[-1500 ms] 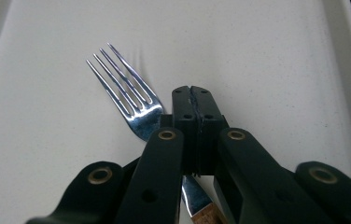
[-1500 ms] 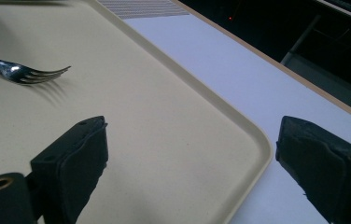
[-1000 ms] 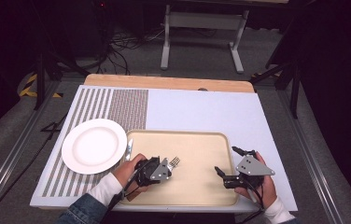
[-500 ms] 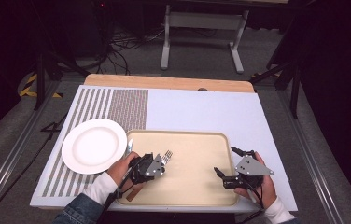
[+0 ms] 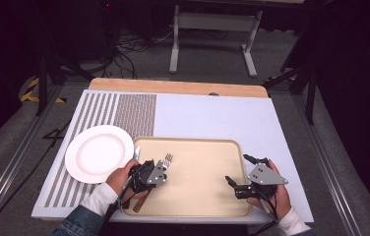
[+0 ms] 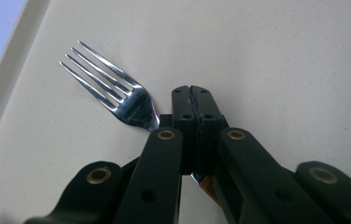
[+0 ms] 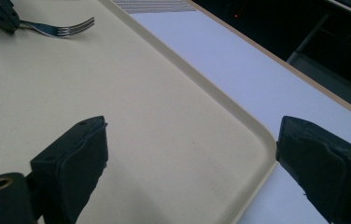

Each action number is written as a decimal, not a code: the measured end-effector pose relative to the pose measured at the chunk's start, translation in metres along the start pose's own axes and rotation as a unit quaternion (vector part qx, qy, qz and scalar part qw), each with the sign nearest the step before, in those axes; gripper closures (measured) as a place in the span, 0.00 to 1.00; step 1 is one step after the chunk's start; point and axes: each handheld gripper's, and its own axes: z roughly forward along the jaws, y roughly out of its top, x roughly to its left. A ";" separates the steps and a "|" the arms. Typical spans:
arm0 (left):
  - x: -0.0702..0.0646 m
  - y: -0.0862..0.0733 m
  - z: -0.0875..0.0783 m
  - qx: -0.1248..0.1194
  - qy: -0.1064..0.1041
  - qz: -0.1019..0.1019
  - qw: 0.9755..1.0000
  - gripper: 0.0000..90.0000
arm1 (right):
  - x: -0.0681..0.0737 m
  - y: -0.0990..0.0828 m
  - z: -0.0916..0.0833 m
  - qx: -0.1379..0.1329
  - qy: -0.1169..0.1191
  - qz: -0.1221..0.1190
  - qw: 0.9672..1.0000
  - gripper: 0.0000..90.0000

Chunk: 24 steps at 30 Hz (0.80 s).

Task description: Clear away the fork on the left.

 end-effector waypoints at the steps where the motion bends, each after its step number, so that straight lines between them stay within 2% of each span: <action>1: 0.000 -0.001 0.000 -0.001 0.001 -0.005 1.000 0.99 | 0.000 0.000 0.000 0.000 0.000 0.000 1.000 0.11; 5: -0.001 -0.003 -0.003 0.005 0.004 -0.006 1.000 0.99 | 0.000 0.000 0.000 0.000 0.001 0.000 1.000 0.11; 11: -0.004 -0.007 -0.007 0.011 0.012 0.002 1.000 0.99 | 0.001 0.001 0.002 -0.001 0.004 -0.002 1.000 0.11; 12: -0.004 -0.008 -0.007 0.009 0.010 -0.004 1.000 0.99 | 0.001 0.001 0.002 0.001 0.004 -0.001 1.000 0.11; 18: -0.004 -0.012 -0.010 0.009 0.010 -0.012 1.000 0.99 | 0.001 0.000 0.002 0.002 0.005 -0.002 1.000 0.11; 24: -0.003 -0.021 -0.015 0.010 0.017 -0.025 0.999 0.99 | 0.000 0.000 0.002 0.002 0.005 -0.002 1.000 0.11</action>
